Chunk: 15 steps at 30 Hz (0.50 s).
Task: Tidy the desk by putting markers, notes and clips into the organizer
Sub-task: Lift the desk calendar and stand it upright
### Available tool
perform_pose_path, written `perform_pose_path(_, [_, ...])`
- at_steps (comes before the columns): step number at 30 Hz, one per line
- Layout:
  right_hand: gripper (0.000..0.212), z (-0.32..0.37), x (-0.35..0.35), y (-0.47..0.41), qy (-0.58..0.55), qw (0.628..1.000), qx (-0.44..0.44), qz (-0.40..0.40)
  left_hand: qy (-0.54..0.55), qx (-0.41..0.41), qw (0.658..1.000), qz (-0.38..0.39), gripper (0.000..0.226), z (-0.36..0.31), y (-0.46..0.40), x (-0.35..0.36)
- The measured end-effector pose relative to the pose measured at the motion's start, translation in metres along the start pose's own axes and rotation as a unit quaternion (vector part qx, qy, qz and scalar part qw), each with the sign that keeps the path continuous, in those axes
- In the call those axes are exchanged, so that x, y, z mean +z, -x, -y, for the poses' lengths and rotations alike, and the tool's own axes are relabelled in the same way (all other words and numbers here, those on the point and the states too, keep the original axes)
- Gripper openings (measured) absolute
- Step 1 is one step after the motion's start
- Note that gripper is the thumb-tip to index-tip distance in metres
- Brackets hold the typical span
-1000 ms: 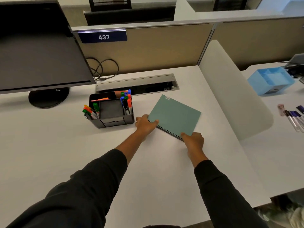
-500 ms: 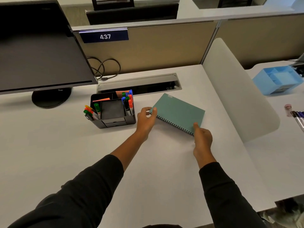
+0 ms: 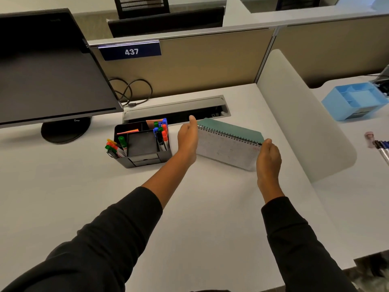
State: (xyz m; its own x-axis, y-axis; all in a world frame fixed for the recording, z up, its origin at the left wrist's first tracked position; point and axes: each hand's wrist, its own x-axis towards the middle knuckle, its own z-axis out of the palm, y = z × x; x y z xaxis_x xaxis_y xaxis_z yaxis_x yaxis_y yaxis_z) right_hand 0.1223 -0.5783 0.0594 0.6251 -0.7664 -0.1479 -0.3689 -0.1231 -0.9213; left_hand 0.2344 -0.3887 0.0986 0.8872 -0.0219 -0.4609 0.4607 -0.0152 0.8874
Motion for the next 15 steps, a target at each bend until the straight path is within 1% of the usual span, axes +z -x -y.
perform_pose_path(2, [0.054, 0.002, -0.002, -0.003, 0.007, 1.0, -0.013, 0.01, -0.014, 0.001, 1.0, -0.011, 0.055, -0.005, -0.004, 0.002])
perform_pose_path(5, [0.056, 0.003, -0.004, -0.009, 0.038, 0.998, -0.05, -0.002, -0.049, 0.034, 0.998, -0.025, 0.043, -0.009, -0.012, 0.005])
perform_pose_path(9, [0.055, 0.006, -0.004, -0.019, 0.061, 0.995, -0.082, -0.018, -0.092, 0.081, 0.992, -0.039, 0.053, -0.013, -0.019, 0.008])
perform_pose_path(15, [0.059, 0.011, -0.004, -0.04, 0.123, 0.986, -0.101, -0.043, -0.098, 0.092, 0.99, -0.05, 0.047, -0.023, -0.03, 0.018])
